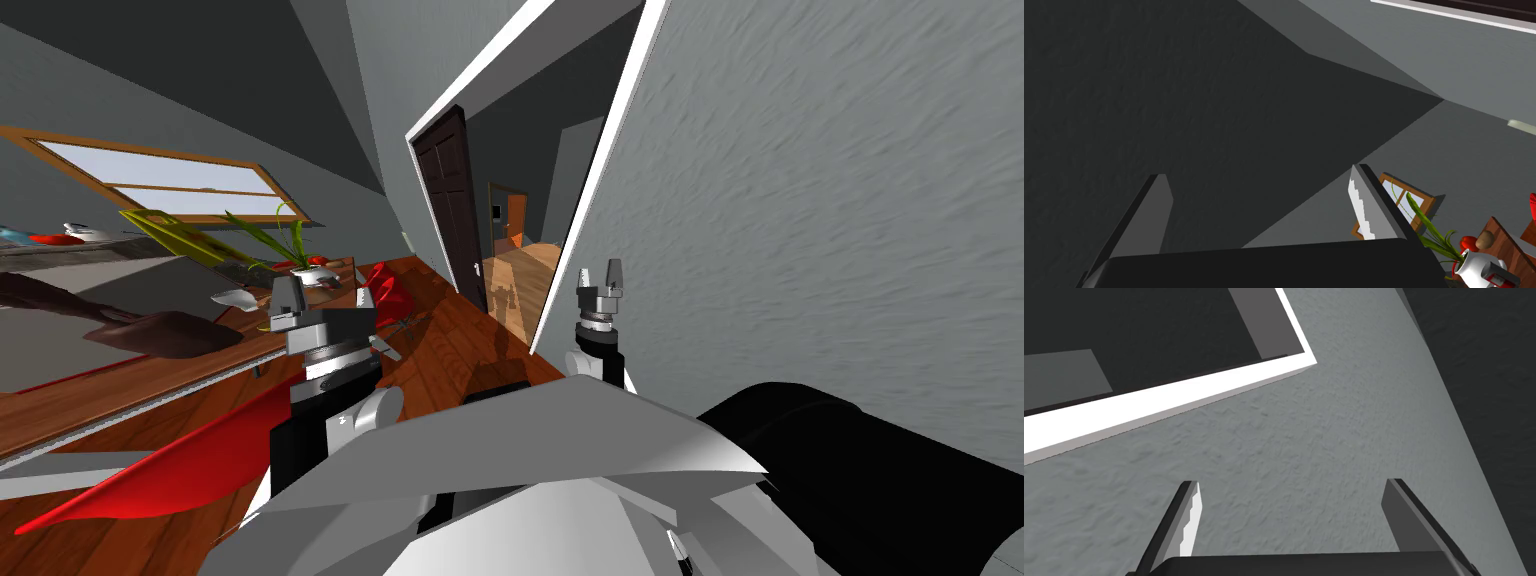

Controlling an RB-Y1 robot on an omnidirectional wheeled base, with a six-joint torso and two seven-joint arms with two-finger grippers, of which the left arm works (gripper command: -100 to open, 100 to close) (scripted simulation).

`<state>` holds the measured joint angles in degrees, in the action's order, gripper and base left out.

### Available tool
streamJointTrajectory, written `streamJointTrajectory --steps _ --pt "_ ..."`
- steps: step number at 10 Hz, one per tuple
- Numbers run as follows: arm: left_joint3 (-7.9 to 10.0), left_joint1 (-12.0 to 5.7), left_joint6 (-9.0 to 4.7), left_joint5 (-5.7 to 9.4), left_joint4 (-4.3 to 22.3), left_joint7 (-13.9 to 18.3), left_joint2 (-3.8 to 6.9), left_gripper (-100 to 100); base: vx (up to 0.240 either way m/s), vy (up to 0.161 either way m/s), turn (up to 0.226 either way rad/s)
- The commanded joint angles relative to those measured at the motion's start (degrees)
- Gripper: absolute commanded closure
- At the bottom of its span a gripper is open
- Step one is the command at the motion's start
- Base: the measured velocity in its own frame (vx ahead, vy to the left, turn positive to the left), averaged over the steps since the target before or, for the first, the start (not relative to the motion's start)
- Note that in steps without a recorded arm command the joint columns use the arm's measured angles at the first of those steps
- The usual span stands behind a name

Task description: Push the door open

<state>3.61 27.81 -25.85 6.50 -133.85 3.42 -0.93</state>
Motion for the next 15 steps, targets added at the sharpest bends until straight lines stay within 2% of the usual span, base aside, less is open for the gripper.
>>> streamJointTrajectory --steps 1,10,11,15 --pt "-0.27 -0.65 -0.37 -0.12 1.67 0.12 0.60 -100 0.063 0.020 -0.066" --pt "-1.75 -4.23 -2.39 -0.79 10.83 0.76 2.93 -100 0.099 0.051 -0.066" --pt "-2.09 -5.04 -2.85 -0.94 12.92 0.90 3.31 -100 0.100 0.065 -0.099" --pt "-2.77 -6.69 -3.78 -1.25 17.13 1.20 4.07 -100 0.104 0.066 -0.069"
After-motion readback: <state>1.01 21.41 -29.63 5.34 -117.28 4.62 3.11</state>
